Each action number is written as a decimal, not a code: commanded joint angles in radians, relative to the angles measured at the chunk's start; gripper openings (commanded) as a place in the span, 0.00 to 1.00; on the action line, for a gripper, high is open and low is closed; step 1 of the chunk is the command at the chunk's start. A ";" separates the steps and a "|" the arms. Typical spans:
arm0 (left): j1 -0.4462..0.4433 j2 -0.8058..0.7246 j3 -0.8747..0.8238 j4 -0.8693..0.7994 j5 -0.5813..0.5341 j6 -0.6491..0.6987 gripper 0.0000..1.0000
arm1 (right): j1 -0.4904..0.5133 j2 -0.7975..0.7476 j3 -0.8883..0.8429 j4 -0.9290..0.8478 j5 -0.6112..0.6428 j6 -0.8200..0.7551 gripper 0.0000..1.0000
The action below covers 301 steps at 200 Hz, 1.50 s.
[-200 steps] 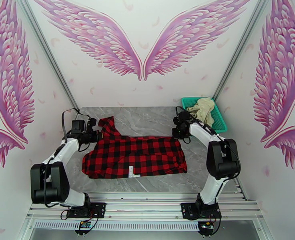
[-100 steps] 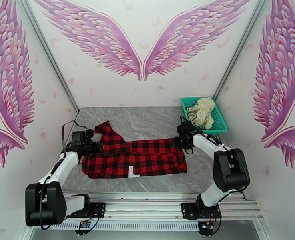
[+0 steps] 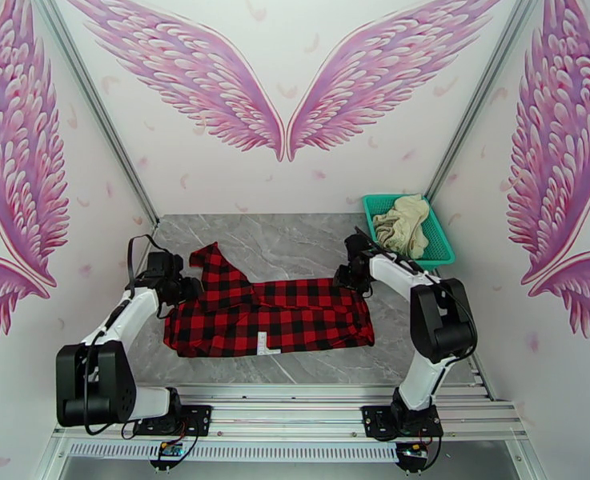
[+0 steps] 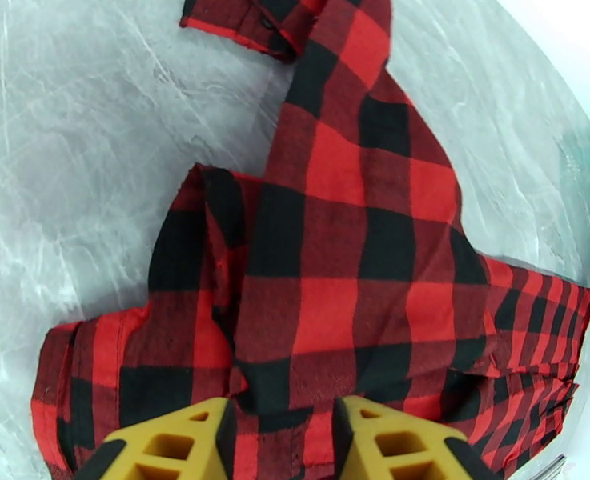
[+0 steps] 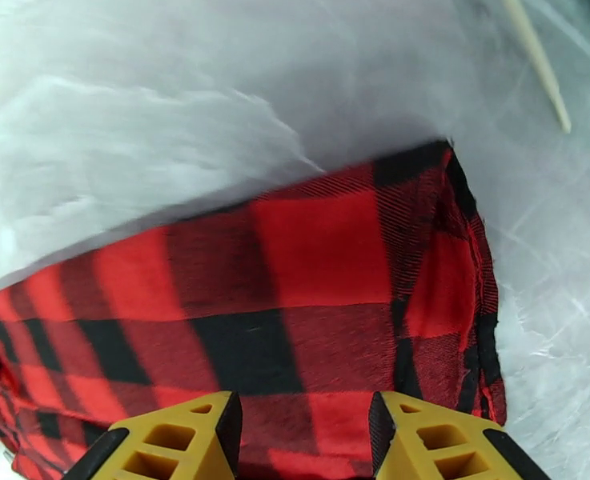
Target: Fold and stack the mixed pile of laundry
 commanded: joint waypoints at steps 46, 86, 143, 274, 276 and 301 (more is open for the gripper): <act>-0.013 0.022 -0.003 -0.004 0.009 -0.015 0.38 | -0.004 0.037 -0.015 -0.031 -0.028 0.080 0.38; -0.014 0.024 -0.006 -0.004 0.018 -0.013 0.37 | -0.004 0.053 0.019 -0.037 -0.011 0.075 0.27; -0.019 0.026 -0.020 0.005 0.025 -0.023 0.37 | -0.004 0.054 0.021 -0.064 0.047 0.044 0.23; -0.025 0.055 -0.019 0.007 0.028 -0.036 0.37 | -0.004 -0.008 0.105 -0.176 0.203 -0.081 0.00; -0.025 0.056 -0.019 0.007 0.028 -0.036 0.37 | -0.004 -0.006 0.103 -0.173 0.202 -0.080 0.00; -0.025 0.061 -0.007 0.002 0.022 -0.043 0.37 | -0.002 0.024 0.069 -0.149 0.209 -0.067 0.15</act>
